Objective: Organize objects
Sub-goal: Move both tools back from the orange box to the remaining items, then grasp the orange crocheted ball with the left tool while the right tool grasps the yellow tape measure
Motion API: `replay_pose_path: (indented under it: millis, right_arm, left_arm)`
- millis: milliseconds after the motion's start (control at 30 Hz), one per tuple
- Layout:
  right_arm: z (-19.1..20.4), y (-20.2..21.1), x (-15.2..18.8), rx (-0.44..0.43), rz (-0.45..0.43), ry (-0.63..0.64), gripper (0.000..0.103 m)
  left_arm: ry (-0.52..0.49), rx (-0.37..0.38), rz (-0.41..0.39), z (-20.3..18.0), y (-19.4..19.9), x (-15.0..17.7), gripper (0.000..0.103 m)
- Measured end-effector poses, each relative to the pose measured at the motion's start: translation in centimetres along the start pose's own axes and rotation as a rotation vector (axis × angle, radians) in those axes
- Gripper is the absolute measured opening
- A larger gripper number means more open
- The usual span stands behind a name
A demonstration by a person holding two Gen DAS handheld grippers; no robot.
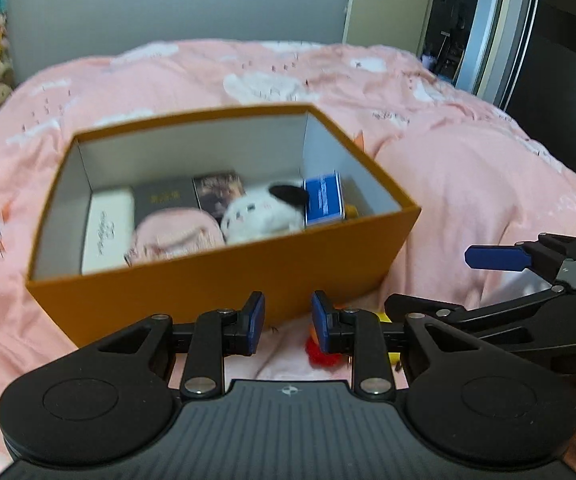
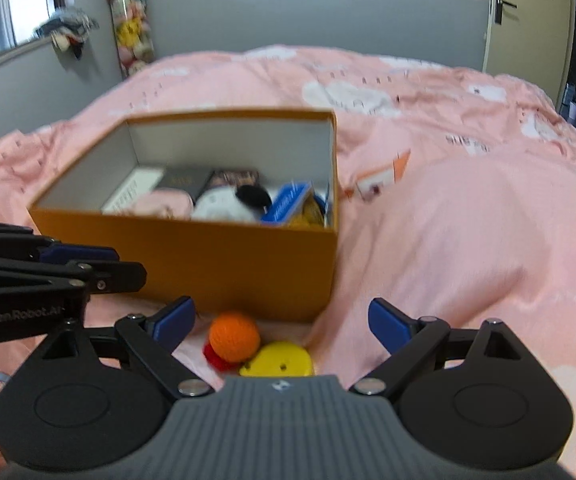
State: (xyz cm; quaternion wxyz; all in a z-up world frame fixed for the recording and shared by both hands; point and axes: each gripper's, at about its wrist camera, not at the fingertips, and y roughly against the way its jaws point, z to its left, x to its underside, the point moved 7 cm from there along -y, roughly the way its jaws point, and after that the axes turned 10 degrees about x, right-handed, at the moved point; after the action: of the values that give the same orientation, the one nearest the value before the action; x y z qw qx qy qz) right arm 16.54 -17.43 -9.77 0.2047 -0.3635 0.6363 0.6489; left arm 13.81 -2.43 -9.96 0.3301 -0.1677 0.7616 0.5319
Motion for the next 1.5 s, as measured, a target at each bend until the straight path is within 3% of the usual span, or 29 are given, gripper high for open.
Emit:
replay_pose_path:
  millis: [100,267,400,633,867,900,933,1067,1167,1400,1500]
  right_arm:
    - [0.0,-1.1,1.1,0.009,0.056,-0.004,0.093]
    - [0.0,-2.8,2.4,-0.036,0.131,-0.026,0.078]
    - [0.1,-4.6,3.4,-0.043,0.195,-0.031,0.071]
    - [0.6,-7.5,4.5,-0.051,0.273,-0.006,0.067]
    - [1.2,-8.5,5.0,-0.085,0.299,0.001,0.062]
    - [1.2,-8.4,5.0,-0.082,0.297,0.004,0.056]
    - [1.0,-8.1,4.9,-0.062,0.288,0.003,0.042]
    - [0.3,-6.8,4.9,-0.058,0.295,-0.029,0.032]
    - [0.2,-6.4,5.1,-0.065,0.301,-0.036,0.032]
    - [0.1,-6.0,5.4,-0.068,0.308,-0.005,0.038]
    - [0.5,-5.9,5.5,-0.094,0.308,0.007,0.047]
  left_arm:
    - [0.067,0.05,0.054,0.7,-1.0,1.2,0.033]
    - [0.18,0.116,0.135,2.0,-2.7,3.0,0.033]
    - [0.207,0.16,0.177,2.2,-3.8,3.7,0.034]
    - [0.162,0.224,0.156,1.6,-4.1,3.3,0.041]
    - [0.083,0.233,0.162,0.5,-4.9,2.5,0.046]
    - [0.078,0.227,0.159,0.4,-5.0,2.5,0.047]
    - [0.073,0.223,0.159,0.4,-5.2,2.4,0.048]
    - [0.052,0.216,0.176,-0.3,-6.5,2.2,0.048]
    - [0.033,0.186,0.185,-0.3,-7.7,2.2,0.049]
    - [0.015,0.193,0.222,-1.0,-10.3,2.5,0.052]
    - [0.041,0.202,0.22,-0.7,-10.9,2.6,0.047]
